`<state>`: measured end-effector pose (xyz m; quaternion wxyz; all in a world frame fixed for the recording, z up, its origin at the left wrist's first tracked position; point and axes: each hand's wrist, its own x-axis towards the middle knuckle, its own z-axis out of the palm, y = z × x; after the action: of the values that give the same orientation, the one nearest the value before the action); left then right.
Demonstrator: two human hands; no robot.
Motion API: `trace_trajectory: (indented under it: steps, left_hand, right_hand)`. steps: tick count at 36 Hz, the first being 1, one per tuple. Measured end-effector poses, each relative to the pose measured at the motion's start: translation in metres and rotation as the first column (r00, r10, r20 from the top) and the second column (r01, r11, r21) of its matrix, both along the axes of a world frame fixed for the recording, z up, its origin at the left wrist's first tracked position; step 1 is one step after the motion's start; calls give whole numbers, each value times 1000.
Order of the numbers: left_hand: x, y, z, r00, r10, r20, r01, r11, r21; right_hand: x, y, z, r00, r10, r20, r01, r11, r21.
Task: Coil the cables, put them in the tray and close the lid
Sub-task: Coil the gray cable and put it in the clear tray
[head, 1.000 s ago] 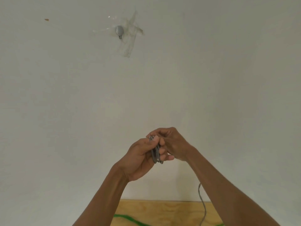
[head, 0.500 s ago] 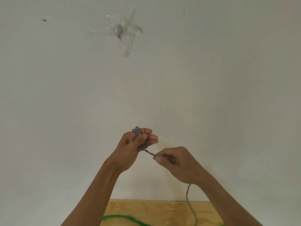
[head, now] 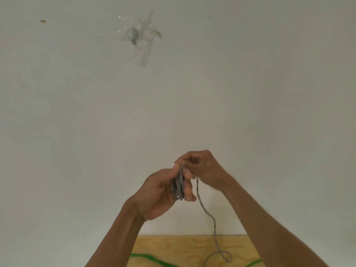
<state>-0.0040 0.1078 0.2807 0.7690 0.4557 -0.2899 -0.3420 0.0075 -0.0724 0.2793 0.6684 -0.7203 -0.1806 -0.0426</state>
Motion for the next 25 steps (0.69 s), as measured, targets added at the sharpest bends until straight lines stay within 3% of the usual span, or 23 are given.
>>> trace_trajectory:
  steps: [5, 11, 16, 20, 25]
  left_hand:
    - [5, 1, -1, 997, 66, 26, -65, 996, -55]
    - [20, 6, 7, 953, 285, 107, -289, 957, 27]
    - [33, 16, 7, 898, 378, 224, -416, 896, 157]
    - [30, 16, 1, 903, 286, 322, -390, 860, 330]
    - [18, 10, -1, 900, 116, 421, -309, 851, 426]
  right_hand:
    - [-19, 26, -39, 994, 8, -108, -1, 998, 67]
    - [-42, 44, -52, 984, -72, -163, 55, 992, -112]
    - [-54, 33, -34, 994, -107, -24, 88, 910, -406]
    - [-50, 22, 0, 984, -87, 155, 157, 836, -526]
    - [-35, 10, 39, 985, -18, 173, 107, 847, -521]
